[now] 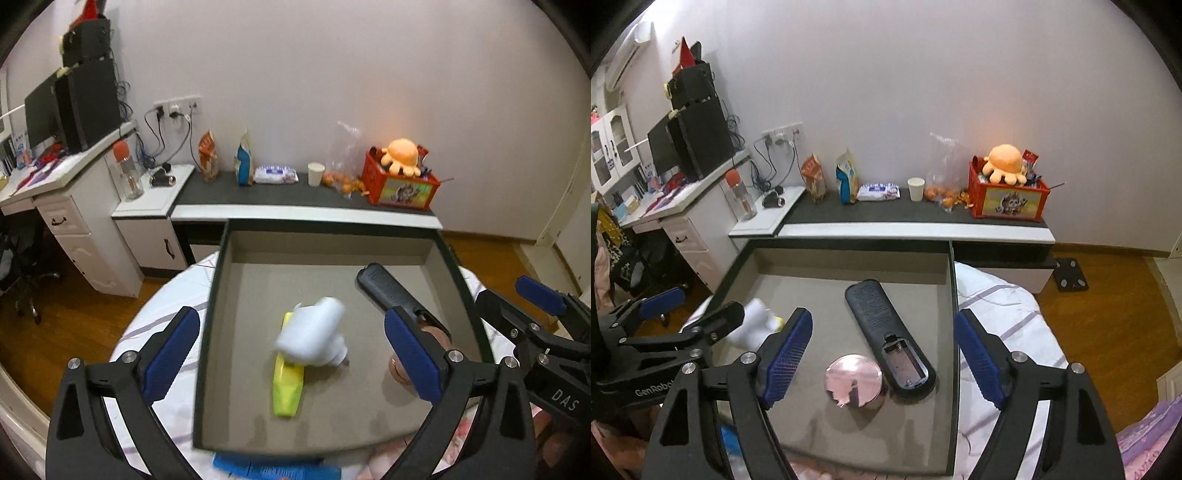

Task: Organize rigid objects
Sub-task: 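Carry the remote and white device into the pink box and release both, then withdraw both tools from the box back over the table, then grasp the blue-gold packet with the left tool while the right tool grasps the block figure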

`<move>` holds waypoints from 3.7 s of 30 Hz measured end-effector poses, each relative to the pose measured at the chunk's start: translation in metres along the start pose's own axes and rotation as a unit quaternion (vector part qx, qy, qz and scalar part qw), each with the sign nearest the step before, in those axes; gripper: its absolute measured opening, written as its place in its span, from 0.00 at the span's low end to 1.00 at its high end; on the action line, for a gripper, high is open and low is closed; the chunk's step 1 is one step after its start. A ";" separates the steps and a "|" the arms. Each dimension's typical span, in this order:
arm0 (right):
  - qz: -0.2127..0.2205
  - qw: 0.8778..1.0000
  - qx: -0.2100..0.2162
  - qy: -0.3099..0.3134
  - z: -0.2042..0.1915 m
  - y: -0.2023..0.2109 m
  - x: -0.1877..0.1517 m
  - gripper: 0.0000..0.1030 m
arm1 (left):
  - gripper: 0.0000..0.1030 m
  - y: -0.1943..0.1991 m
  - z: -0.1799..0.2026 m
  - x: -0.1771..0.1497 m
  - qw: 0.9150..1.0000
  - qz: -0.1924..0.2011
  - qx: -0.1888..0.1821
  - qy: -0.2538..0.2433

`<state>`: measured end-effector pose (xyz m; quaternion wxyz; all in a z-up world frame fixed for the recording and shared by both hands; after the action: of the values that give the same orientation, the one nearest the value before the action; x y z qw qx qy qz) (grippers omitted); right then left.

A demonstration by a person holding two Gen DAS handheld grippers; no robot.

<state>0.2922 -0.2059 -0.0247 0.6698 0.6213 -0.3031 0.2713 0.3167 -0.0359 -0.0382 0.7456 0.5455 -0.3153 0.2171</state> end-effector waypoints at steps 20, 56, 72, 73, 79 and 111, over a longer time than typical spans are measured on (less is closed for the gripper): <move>0.013 1.000 0.028 -0.004 -0.007 0.120 -0.109 0.79 | 1.00 0.113 -0.009 -0.113 0.999 0.020 0.034 0.009; -0.049 0.999 0.017 -0.014 0.002 0.117 -0.178 0.79 | 1.00 0.119 -0.003 -0.187 0.999 -0.030 0.024 0.031; -0.078 0.997 -0.003 -0.009 0.025 0.079 -0.178 0.79 | 1.00 0.068 0.037 -0.203 0.996 -0.087 -0.022 -0.020; -0.081 0.997 -0.003 -0.006 0.025 0.073 -0.177 0.79 | 1.00 0.064 0.038 -0.203 0.995 -0.089 -0.023 -0.023; -0.098 0.995 0.003 0.016 0.022 0.046 -0.175 0.79 | 1.00 0.035 0.050 -0.204 0.992 -0.110 -0.037 -0.040; -0.098 0.994 0.030 0.036 0.018 0.024 -0.167 0.49 | 0.28 0.014 0.039 -0.199 0.989 -0.116 -0.078 -0.052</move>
<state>0.1614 -0.2196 -0.1326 0.6850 0.6574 -0.2078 0.2355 0.1578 -0.0649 -0.1612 0.7885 0.5292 -0.3042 0.0755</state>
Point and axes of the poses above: each gripper's, at about its wrist camera, not at the fingertips, and y roughly against the way its jaws point, z to its right, x to its top, the point moved 6 cm from there along -y, roughly the way its jaws point, and after that the axes turned 11 degrees about -x, right-handed, at the moved point
